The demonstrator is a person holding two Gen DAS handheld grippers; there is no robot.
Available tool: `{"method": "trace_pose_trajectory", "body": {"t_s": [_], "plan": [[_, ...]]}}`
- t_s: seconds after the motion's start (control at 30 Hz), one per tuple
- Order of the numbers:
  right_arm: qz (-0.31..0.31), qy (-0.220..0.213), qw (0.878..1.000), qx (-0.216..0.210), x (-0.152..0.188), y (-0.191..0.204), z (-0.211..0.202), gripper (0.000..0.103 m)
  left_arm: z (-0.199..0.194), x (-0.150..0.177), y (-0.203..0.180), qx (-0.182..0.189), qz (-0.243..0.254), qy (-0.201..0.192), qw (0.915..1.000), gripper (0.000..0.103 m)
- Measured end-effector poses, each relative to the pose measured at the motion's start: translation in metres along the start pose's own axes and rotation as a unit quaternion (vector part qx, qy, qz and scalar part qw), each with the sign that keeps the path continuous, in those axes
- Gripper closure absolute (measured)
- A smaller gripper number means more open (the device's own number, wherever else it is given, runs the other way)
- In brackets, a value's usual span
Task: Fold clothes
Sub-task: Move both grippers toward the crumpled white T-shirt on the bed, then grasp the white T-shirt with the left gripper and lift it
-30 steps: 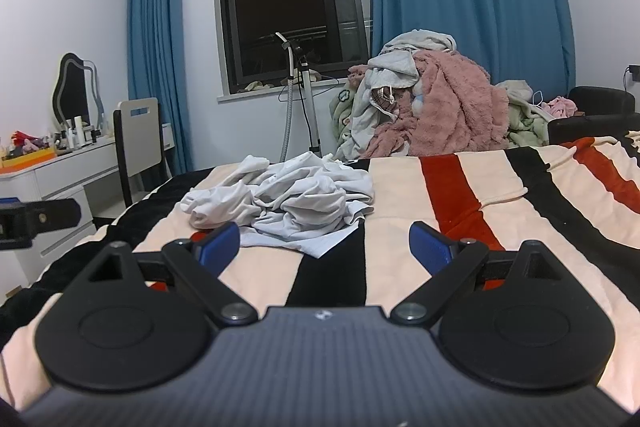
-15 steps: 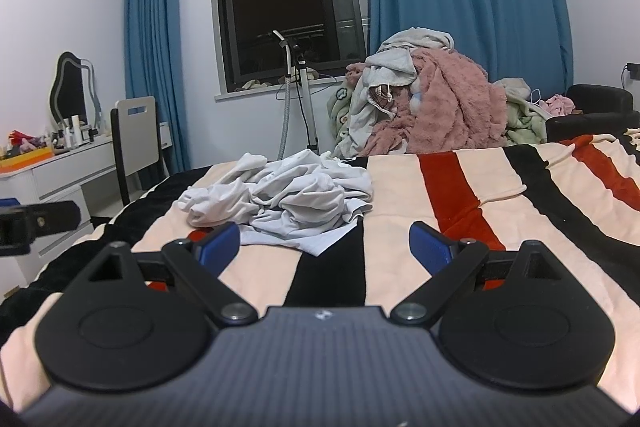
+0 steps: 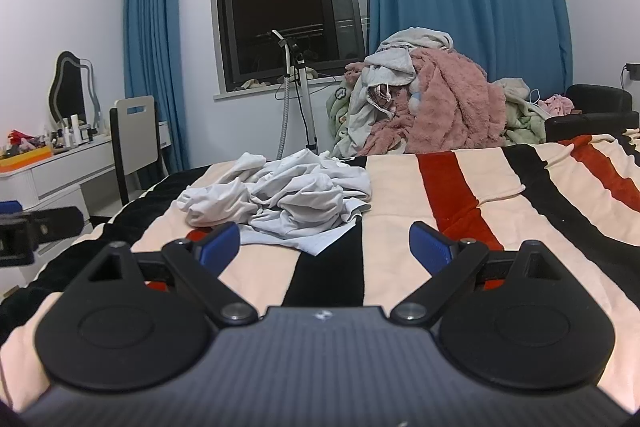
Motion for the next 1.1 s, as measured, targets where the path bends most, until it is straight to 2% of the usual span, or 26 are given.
{"method": "trace_pose_trajectory", "body": {"t_s": [0.23, 0.4, 0.53, 0.67, 0.83, 0.93, 0.97, 1.0, 1.03, 1.07, 1.1], "plan": [[-0.016, 0.004, 1.000, 0.010, -0.012, -0.001, 0.005, 0.010, 0.008, 0.003, 0.002, 0.006, -0.006, 0.008, 0.9999, 0.000], [-0.018, -0.022, 1.000, 0.006, -0.057, -0.015, 0.012, 0.010, 0.043, 0.001, 0.000, -0.001, 0.001, 0.037, 0.9993, 0.000], [0.021, -0.017, 1.000, 0.016, -0.076, -0.040, 0.024, 0.010, 0.100, -0.001, -0.007, 0.007, -0.001, 0.080, 0.9968, 0.000], [0.048, -0.007, 0.999, -0.003, -0.056, -0.053, 0.037, 0.010, 0.178, -0.006, -0.021, 0.004, 0.046, 0.091, 0.9948, 0.000], [0.024, 0.003, 1.000, -0.002, -0.032, -0.054, 0.061, 0.010, 0.271, -0.005, -0.031, -0.020, 0.092, 0.093, 0.9912, 0.001], [0.016, 0.001, 1.000, -0.001, -0.022, -0.056, 0.078, 0.010, 0.321, 0.002, -0.027, -0.044, 0.106, 0.109, 0.9874, 0.014], [0.014, 0.001, 1.000, 0.000, -0.019, -0.057, 0.083, 0.010, 0.330, 0.002, -0.026, -0.045, 0.108, 0.109, 0.9872, 0.029], [0.011, 0.000, 1.000, 0.000, -0.016, -0.057, 0.088, 0.010, 0.335, 0.001, -0.024, -0.041, 0.107, 0.106, 0.9877, 0.051], [0.009, -0.002, 1.000, 0.000, -0.012, -0.057, 0.093, 0.010, 0.340, 0.000, -0.023, -0.037, 0.107, 0.103, 0.9883, 0.061], [0.010, -0.006, 1.000, -0.001, -0.010, -0.056, 0.098, 0.010, 0.340, -0.003, -0.021, -0.028, 0.100, 0.097, 0.9898, 0.078], [0.012, -0.009, 1.000, -0.003, -0.007, -0.057, 0.103, 0.010, 0.337, -0.007, -0.020, -0.017, 0.090, 0.089, 0.9918, 0.087]]}}
Point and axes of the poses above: each gripper's, at about its wrist camera, not at the fingertips, and z roughly the way its jaws point, y to its left, x to its underside, the point moved 5 cm from there along z, roughly the way its jaws point, and after that the axes turned 2 degrees about -z, right-handed, at the moved point
